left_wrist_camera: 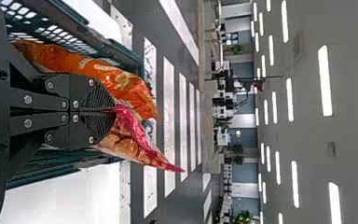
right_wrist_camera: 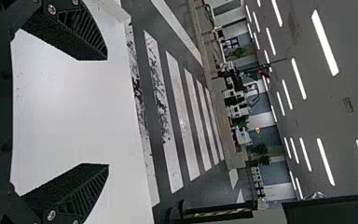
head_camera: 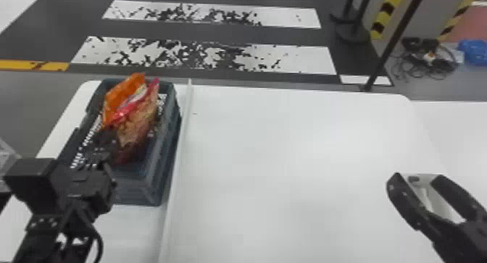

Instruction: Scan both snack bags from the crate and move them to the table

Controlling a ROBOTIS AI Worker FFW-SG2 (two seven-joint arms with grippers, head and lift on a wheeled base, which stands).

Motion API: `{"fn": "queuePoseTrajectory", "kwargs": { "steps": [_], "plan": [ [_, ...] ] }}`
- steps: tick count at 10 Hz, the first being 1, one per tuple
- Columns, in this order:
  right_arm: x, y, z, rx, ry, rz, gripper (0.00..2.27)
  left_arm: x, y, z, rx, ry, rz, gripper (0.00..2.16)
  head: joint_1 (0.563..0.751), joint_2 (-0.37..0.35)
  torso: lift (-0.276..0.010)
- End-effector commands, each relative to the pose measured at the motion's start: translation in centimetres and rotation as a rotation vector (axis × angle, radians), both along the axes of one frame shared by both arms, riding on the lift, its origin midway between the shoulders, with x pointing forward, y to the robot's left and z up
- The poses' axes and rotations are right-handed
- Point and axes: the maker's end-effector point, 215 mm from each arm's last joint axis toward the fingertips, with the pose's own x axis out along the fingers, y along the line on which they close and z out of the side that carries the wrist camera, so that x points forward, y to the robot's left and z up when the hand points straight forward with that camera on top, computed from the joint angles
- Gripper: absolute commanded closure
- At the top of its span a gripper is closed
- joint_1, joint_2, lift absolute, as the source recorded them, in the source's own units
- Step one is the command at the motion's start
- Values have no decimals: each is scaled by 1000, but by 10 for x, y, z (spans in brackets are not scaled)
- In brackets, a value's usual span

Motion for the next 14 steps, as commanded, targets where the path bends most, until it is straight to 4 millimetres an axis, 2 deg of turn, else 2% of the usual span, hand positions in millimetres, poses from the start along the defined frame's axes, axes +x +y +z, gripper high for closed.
{"fn": "queuePoseTrajectory", "kwargs": {
  "steps": [1, 3, 5, 7, 10, 12, 13, 14],
  "plan": [
    [0, 0, 0, 0, -1, -1, 110, -10, -7, 44, 8, -82, -15, 1882, 695, -32, -87],
    [2, -4, 1, -5, -1, -17, 110, -20, -26, 95, -5, -138, -58, 1882, 695, -51, -87],
    [5, -18, 3, -30, -6, -51, 110, -27, -56, 130, -31, -128, -127, 1882, 695, -87, -87],
    [8, -30, 2, -78, 1, -90, 110, -35, -96, 149, -89, -103, -204, 1882, 695, -162, -87],
    [7, -35, 2, -81, 1, -99, 110, -46, -167, 150, -199, -59, -378, 1882, 695, -274, -87],
    [7, -44, 1, -91, 8, -138, 110, -68, -232, 153, -433, -5, -600, 1882, 695, -350, -87],
    [6, -47, 0, -94, 12, -146, 110, -72, -253, 145, -466, 21, -632, 1882, 695, -350, -87],
    [5, -50, -2, -96, 13, -151, 110, -74, -268, 128, -516, 63, -658, 1882, 695, -350, -87]
  ]
}}
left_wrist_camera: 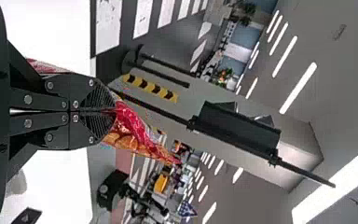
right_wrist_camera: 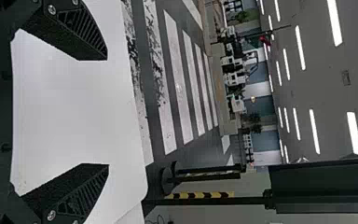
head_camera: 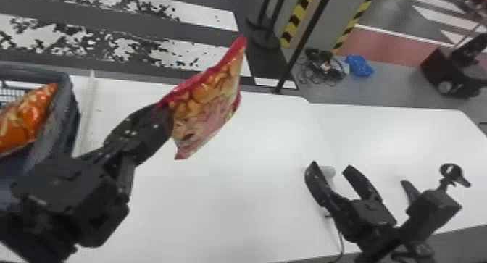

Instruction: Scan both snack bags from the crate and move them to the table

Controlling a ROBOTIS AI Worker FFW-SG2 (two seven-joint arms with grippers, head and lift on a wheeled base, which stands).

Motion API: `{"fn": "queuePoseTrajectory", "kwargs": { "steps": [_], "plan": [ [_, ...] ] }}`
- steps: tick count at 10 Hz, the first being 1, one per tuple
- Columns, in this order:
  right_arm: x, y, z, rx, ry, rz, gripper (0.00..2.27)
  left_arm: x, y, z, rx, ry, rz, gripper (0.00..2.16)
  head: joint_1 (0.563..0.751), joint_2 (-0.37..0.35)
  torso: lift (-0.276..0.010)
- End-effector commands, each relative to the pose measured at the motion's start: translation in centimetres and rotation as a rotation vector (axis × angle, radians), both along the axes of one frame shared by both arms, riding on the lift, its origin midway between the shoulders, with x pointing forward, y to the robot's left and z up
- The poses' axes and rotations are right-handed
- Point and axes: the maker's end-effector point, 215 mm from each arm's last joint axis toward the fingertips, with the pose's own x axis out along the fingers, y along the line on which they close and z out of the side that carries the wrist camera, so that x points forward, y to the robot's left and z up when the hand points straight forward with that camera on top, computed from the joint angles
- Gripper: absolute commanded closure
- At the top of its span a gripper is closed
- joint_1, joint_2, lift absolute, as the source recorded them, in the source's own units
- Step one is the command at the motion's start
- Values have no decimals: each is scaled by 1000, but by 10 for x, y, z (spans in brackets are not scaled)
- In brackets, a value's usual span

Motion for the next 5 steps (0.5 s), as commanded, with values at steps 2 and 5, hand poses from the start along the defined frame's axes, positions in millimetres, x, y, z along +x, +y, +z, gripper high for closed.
{"fn": "queuePoseTrajectory", "kwargs": {
  "steps": [2, 5],
  "plan": [
    [-2, -3, -6, 1, 8, -7, 110, 2, -29, -71, -142, 189, -73, 1882, 695, -350, -87],
    [-5, -9, -4, -13, 12, -13, 110, 24, -15, -165, -335, 418, -53, 1892, 695, -350, -87]
  ]
}}
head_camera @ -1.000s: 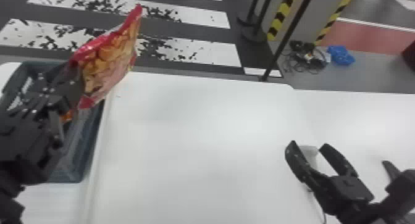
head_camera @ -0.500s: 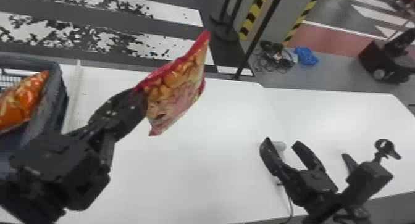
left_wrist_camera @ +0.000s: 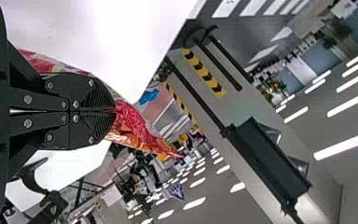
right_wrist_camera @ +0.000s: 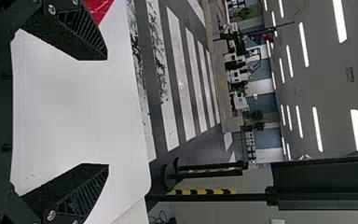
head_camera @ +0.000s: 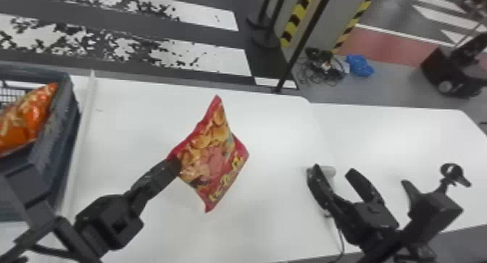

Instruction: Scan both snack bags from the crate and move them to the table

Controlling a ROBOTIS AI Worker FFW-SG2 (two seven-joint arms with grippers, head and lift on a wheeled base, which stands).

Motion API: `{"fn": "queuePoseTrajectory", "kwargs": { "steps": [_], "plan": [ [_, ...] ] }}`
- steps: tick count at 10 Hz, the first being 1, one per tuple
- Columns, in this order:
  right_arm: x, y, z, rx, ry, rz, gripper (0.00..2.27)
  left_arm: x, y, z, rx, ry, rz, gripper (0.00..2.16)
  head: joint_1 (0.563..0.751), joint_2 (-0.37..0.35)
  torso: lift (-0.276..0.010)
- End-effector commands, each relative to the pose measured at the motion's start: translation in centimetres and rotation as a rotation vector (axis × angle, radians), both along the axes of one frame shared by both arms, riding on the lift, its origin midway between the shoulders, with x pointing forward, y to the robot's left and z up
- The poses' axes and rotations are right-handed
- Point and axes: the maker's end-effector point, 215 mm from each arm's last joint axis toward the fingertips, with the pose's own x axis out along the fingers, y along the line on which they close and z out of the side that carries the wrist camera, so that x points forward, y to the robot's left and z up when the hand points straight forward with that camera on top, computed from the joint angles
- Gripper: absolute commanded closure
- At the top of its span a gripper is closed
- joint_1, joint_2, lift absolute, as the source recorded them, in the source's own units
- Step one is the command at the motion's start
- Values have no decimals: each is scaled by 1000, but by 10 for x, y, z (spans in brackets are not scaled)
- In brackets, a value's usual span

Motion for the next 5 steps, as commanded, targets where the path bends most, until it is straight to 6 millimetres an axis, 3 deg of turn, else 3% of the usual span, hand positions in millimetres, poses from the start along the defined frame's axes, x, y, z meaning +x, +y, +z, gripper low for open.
{"fn": "queuePoseTrajectory", "kwargs": {
  "steps": [1, 3, 5],
  "plan": [
    [-2, -3, -1, -4, 5, -4, 110, 13, 10, -40, -15, 76, 17, 1895, 695, -350, -87],
    [-3, -2, -1, -6, 6, -3, 110, 24, 15, -82, 18, 145, 30, 1895, 695, -350, -87],
    [-1, 1, 2, -4, -1, 3, 110, 33, 37, -105, 54, 183, 75, 1895, 695, -350, -87]
  ]
}}
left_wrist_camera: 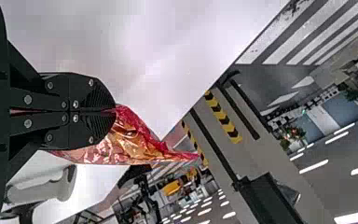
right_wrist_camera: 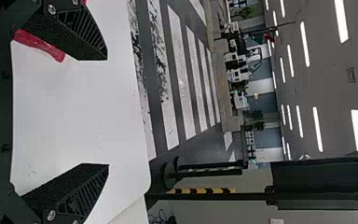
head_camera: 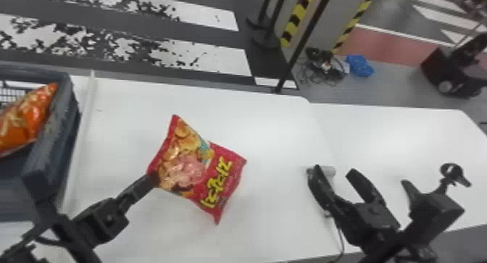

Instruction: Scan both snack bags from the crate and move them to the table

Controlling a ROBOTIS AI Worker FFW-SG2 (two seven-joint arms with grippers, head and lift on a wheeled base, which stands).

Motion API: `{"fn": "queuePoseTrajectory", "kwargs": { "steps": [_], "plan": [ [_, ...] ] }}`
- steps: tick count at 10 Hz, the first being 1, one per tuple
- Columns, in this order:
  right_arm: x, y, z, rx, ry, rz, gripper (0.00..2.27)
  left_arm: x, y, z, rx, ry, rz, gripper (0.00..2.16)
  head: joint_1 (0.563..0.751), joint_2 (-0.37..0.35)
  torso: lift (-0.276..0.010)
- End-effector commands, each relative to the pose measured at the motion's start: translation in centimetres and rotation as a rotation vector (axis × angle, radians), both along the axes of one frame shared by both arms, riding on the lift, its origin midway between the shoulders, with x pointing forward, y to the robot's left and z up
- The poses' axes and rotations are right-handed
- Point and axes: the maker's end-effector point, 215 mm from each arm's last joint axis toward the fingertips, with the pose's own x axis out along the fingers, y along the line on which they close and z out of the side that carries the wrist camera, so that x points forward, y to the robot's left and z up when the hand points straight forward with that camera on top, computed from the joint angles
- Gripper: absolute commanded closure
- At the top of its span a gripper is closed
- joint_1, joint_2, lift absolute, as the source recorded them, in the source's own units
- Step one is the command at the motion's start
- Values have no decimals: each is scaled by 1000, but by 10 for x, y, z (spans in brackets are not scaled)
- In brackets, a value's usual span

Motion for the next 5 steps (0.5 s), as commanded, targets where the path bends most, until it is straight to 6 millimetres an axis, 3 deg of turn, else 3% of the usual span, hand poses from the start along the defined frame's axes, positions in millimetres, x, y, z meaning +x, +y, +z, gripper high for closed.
{"fn": "queuePoseTrajectory", "kwargs": {
  "steps": [1, 2, 5],
  "plan": [
    [1, 4, 1, 4, -2, 6, 110, 7, 13, -12, 62, 8, 19, 1892, 695, -350, -87],
    [3, 11, 3, -1, -6, 17, 110, 13, 16, -24, 132, 17, 24, 1889, 695, -350, -87],
    [3, 16, 3, -13, 1, 24, 110, 33, -2, -58, 242, 39, -36, 1889, 695, -350, -87]
  ]
}}
